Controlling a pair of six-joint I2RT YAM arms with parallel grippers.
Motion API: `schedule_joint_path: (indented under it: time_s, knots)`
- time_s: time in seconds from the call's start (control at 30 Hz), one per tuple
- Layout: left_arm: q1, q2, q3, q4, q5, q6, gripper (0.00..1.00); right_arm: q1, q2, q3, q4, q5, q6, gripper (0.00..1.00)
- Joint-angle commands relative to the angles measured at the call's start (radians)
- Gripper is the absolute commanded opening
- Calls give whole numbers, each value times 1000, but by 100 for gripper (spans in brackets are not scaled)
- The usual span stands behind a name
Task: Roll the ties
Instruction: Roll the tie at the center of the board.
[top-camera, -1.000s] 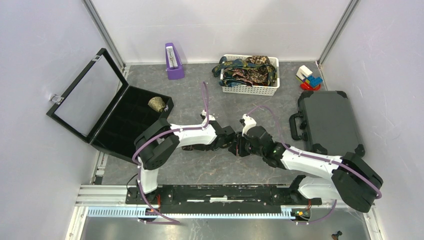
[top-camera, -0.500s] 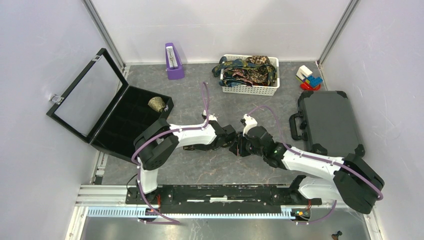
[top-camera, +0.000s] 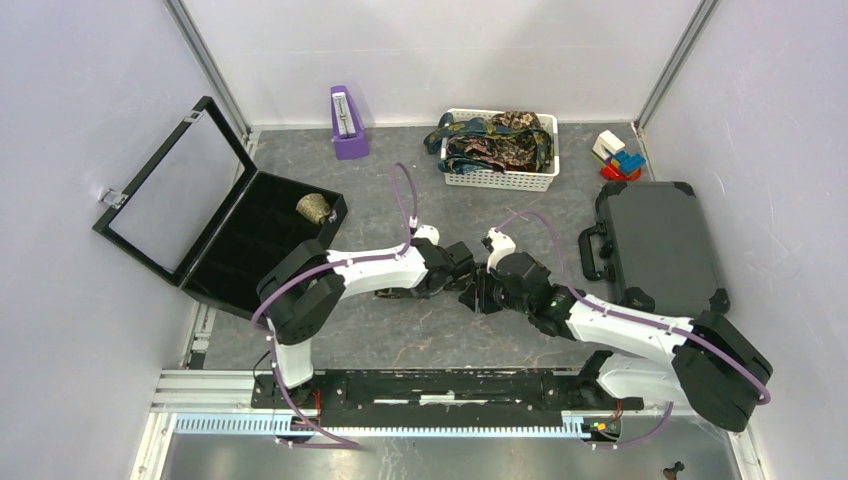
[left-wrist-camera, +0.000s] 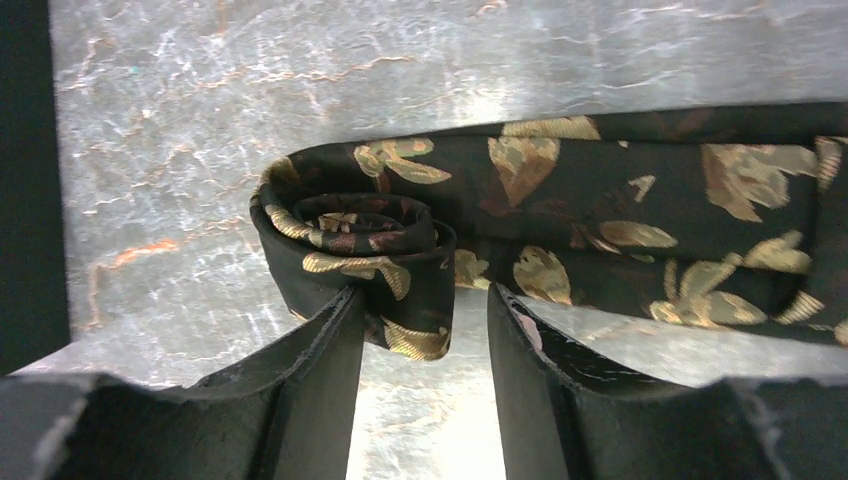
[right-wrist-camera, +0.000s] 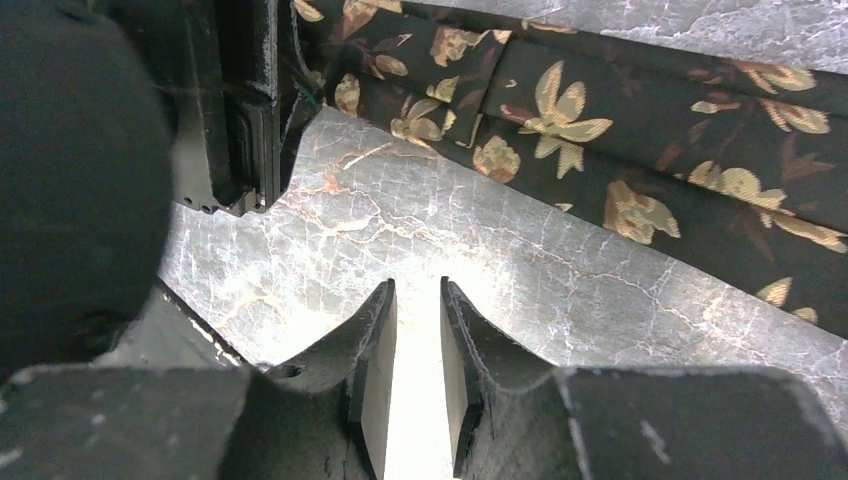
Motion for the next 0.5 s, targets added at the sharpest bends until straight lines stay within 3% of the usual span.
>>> schedule_joint_path:
  time_s: [0.0, 0.47]
  knots:
    - [-4, -75, 5, 111, 72, 8, 56, 3, -19, 31, 8, 4, -10, 29]
    - [9, -271, 11, 79, 76, 59, 70, 4, 31, 80, 20, -10, -4, 29]
